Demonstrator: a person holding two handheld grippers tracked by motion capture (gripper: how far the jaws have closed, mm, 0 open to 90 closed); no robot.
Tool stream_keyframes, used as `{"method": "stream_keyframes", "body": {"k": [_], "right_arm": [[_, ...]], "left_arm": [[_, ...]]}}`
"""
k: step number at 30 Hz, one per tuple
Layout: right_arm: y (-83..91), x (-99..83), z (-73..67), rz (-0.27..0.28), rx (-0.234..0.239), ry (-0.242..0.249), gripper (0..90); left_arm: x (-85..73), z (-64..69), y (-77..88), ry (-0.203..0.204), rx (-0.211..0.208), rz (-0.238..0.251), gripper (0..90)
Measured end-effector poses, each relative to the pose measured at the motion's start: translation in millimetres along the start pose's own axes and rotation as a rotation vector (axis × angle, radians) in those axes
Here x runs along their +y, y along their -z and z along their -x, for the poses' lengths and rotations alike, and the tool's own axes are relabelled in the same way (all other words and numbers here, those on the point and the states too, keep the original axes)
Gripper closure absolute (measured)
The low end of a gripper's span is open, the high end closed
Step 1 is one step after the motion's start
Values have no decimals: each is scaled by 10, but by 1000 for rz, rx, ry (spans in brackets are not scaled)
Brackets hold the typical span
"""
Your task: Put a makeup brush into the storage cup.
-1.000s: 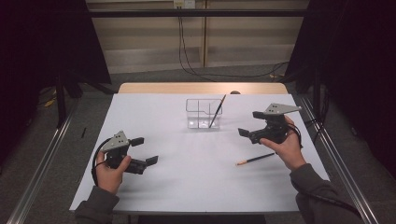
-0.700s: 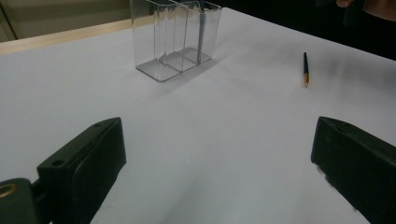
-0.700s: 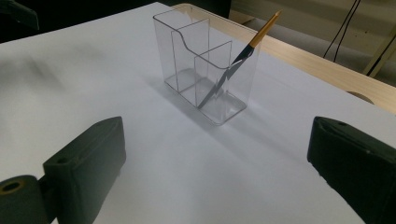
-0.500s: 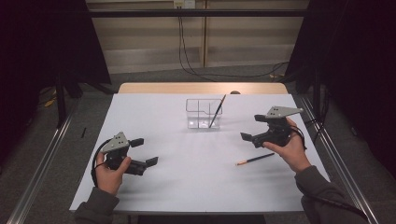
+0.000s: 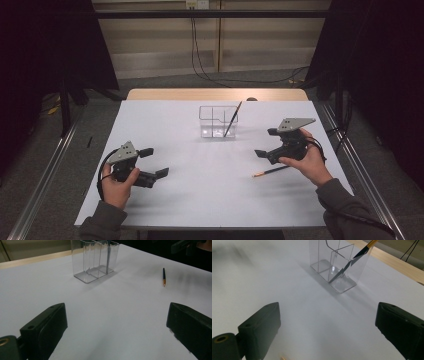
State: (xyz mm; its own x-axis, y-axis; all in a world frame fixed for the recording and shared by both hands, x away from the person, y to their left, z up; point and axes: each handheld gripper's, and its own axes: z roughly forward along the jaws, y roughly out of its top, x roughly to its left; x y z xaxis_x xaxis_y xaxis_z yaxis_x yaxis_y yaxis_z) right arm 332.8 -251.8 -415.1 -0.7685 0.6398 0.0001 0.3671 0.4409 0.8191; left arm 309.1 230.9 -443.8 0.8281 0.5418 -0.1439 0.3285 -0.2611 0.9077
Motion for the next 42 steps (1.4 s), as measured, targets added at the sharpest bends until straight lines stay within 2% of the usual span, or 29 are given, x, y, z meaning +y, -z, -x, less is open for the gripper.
{"method": "stream_keyframes", "body": {"k": [14, 19, 21, 22, 30, 31, 32, 34, 36, 39, 42], "right_arm": [[-27, -31, -18, -99, 39, 38, 76], [-40, -41, -31, -133, 40, 60, 77], [-39, -48, -36, -143, 48, 56, 77], [-44, -55, -37, -144, 48, 64, 77], [-34, -121, -37, -176, 60, 73, 77], [-35, -126, -35, -176, 67, 74, 77], [-32, -128, -34, -180, 67, 76, 77], [-25, -126, -44, -190, 53, 78, 82], [-28, -126, -46, -195, 72, 84, 92], [-33, -122, -61, -214, 63, 103, 99], [-52, -122, -67, -224, 69, 127, 109]], "left_arm": [[2, -2, -1, -5, 3, -3, 30], [3, 1, 6, -7, 8, -7, 29], [6, 6, 16, -7, 12, -2, 29], [5, 2, 18, -5, 0, 12, 29], [1, -10, 91, -14, 32, 16, 23], [-2, -14, 92, -16, 23, 22, 22], [-1, -10, 99, -20, 33, 16, 20], [-6, -8, 95, -20, 18, 26, 15], [-9, -4, 98, -20, 23, 25, 14], [-13, 0, 117, -25, 56, 17, 14], [-17, -7, 133, -22, 54, 19, 13]]}}
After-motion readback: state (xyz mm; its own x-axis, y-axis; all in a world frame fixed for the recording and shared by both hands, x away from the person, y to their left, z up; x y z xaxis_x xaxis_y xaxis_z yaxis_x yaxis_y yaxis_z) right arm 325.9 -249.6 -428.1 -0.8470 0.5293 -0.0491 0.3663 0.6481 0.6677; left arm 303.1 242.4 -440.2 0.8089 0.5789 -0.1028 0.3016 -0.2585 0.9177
